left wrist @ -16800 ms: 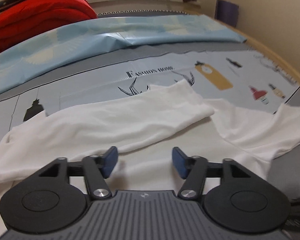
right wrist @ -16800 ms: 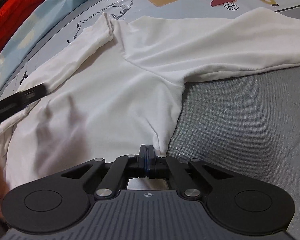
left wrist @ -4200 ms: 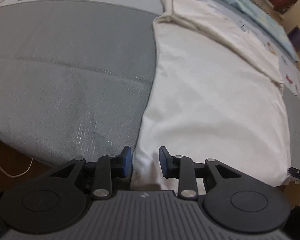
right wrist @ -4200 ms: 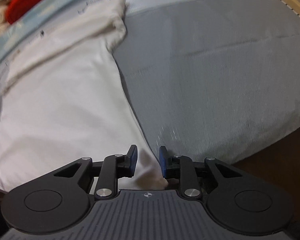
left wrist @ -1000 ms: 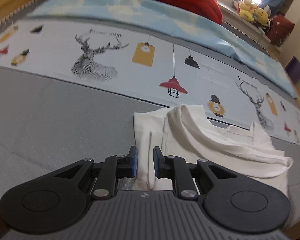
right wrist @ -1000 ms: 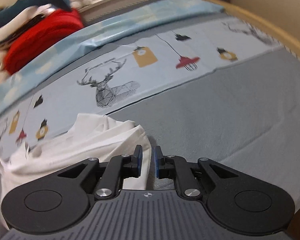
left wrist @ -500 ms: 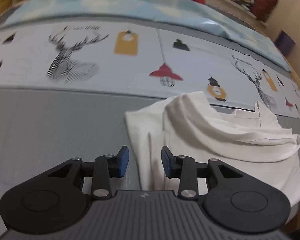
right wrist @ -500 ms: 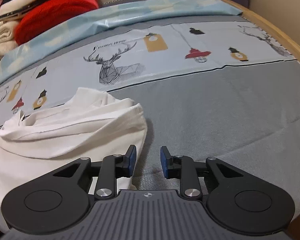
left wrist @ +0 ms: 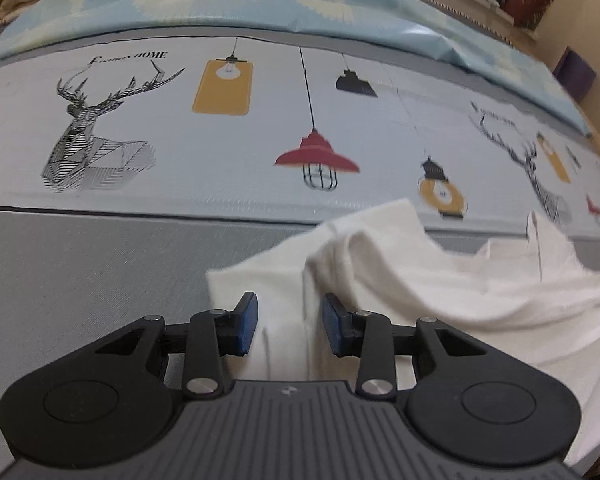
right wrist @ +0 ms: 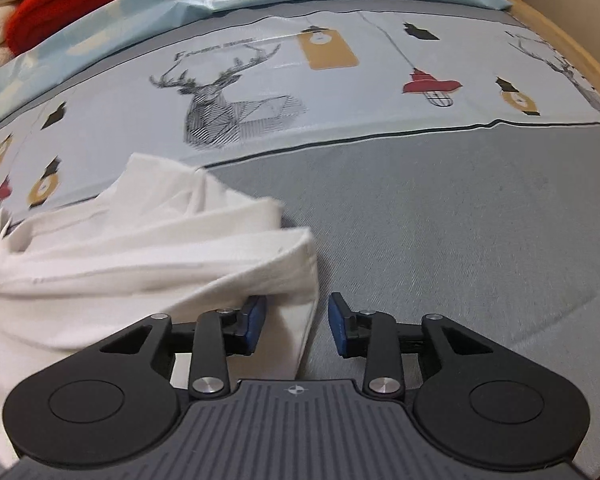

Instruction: Fold small clothes

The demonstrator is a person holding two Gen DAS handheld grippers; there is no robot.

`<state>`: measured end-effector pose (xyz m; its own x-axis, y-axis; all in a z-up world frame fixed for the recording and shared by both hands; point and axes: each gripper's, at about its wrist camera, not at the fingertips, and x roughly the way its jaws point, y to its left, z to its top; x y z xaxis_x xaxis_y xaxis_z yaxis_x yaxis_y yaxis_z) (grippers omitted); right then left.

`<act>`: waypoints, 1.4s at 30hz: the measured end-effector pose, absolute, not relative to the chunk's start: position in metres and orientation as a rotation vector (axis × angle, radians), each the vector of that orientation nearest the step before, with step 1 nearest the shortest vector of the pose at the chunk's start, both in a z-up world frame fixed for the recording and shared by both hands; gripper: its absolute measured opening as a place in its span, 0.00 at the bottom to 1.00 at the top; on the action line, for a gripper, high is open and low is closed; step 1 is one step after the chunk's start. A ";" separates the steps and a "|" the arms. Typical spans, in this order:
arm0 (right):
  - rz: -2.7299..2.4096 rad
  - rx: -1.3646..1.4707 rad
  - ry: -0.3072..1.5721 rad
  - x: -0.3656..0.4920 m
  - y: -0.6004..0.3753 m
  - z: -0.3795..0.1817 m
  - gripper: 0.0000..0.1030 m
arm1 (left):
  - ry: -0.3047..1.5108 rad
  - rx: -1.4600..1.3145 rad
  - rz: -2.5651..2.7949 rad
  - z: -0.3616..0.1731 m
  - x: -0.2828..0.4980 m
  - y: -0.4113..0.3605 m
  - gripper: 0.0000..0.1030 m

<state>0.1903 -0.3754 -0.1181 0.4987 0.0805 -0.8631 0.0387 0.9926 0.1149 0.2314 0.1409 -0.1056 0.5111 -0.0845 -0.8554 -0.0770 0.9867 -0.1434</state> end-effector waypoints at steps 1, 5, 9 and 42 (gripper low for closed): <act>0.018 0.140 1.047 0.194 -0.378 -0.119 0.37 | 1.030 -0.188 -0.009 -0.106 0.235 0.142 0.39; 0.025 0.201 1.033 0.204 -0.382 -0.119 0.37 | 1.005 -0.229 -0.051 -0.107 0.249 0.138 0.39; 0.042 0.247 1.017 0.209 -0.384 -0.115 0.24 | 1.004 -0.243 -0.078 -0.111 0.258 0.135 0.37; 0.136 0.289 1.211 0.160 -0.377 -0.106 0.39 | 1.252 -0.385 -0.101 -0.110 0.168 0.169 0.28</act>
